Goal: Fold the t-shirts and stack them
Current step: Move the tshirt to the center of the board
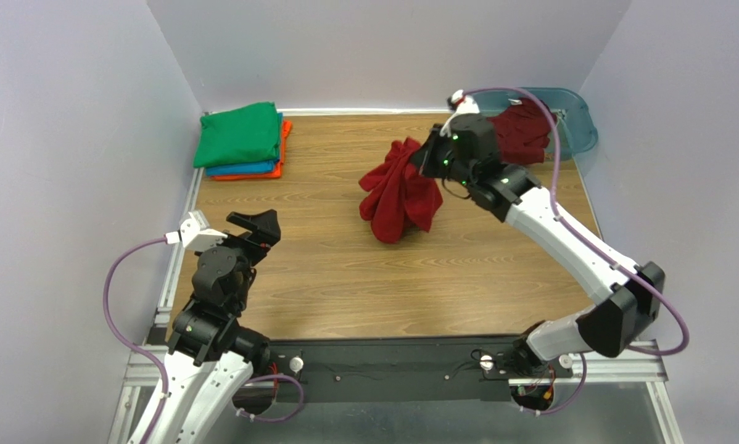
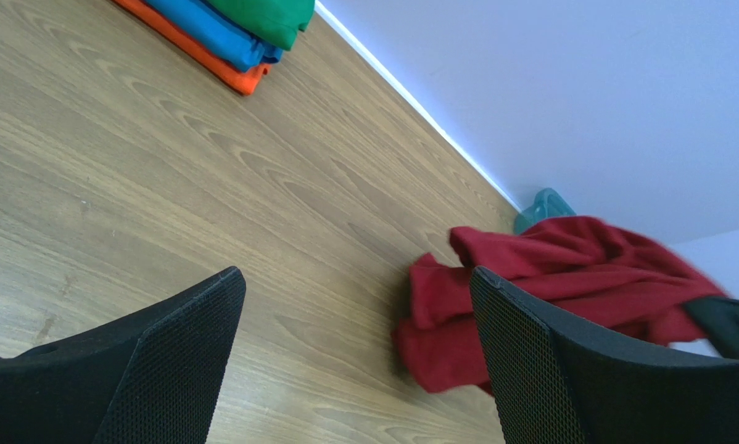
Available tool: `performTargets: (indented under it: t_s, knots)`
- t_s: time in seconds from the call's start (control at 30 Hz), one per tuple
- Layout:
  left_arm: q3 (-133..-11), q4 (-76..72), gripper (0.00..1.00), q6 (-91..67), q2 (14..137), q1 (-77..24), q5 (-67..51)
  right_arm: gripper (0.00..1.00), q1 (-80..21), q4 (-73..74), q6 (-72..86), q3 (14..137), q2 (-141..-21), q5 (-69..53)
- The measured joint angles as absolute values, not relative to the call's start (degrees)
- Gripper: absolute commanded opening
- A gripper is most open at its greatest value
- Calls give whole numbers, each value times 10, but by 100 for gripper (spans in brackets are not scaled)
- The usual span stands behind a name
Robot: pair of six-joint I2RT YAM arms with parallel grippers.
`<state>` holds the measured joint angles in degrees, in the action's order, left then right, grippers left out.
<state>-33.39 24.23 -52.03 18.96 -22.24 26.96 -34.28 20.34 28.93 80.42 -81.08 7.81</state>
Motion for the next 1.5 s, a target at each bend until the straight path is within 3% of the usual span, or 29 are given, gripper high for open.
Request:
performTargets:
  t_s: [0.27,0.37,0.4,0.43,0.47,0.5,0.73,0.9,1.07,1.27,1.5]
  knots:
    - [-333,238,98,-514,235,-222,231,1,-355,154,347,769,-925,80]
    - [-333,230,98,-504,269,-222,204,13,-355,143,349,796,-987,92]
    - [-332,224,98,-503,280,-222,194,44,-355,136,347,813,-1019,96]
    - [-329,215,98,-501,291,-222,183,68,-355,132,343,822,-1036,98]
    - [-326,205,98,-496,303,-223,170,89,-355,131,338,835,-1058,101]
    - [-321,196,98,-492,313,-222,156,100,-355,130,336,846,-1074,103]
    - [-302,142,98,-455,399,-223,52,100,-355,125,316,852,-1076,101]
    - [-278,76,98,-441,447,-252,-7,100,-355,120,305,739,-944,104]
    - [-264,9,98,-442,514,-311,-26,100,-355,112,300,631,-823,98]
    - [-300,-64,98,-444,656,-383,-23,100,-355,122,312,558,-767,107]
    - [-386,-93,91,-439,802,-427,-18,100,-355,121,327,518,-713,113]
